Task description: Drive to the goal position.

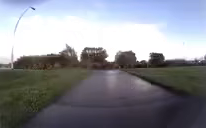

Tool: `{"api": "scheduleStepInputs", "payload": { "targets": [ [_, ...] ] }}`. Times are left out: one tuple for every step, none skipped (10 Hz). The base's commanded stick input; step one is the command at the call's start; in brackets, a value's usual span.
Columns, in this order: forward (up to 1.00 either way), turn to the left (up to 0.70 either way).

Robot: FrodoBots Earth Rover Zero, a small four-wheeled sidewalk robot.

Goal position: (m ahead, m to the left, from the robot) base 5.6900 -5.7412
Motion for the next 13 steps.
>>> {"api": "scheduleStepInputs", "payload": {
  "targets": [
    [0.45,0.0],
    [0.45,0.0],
    [0.45,0.0],
    [0.45,0.0],
    [0.45,0.0],
    [0.45,0.0],
    [0.45,0.0],
    [0.45,0.0],
    [0.45,0.0],
    [0.45,0.0],
    [0.45,0.0],
    [0.45,0.0],
    [0.45,0.0]
  ]
}}
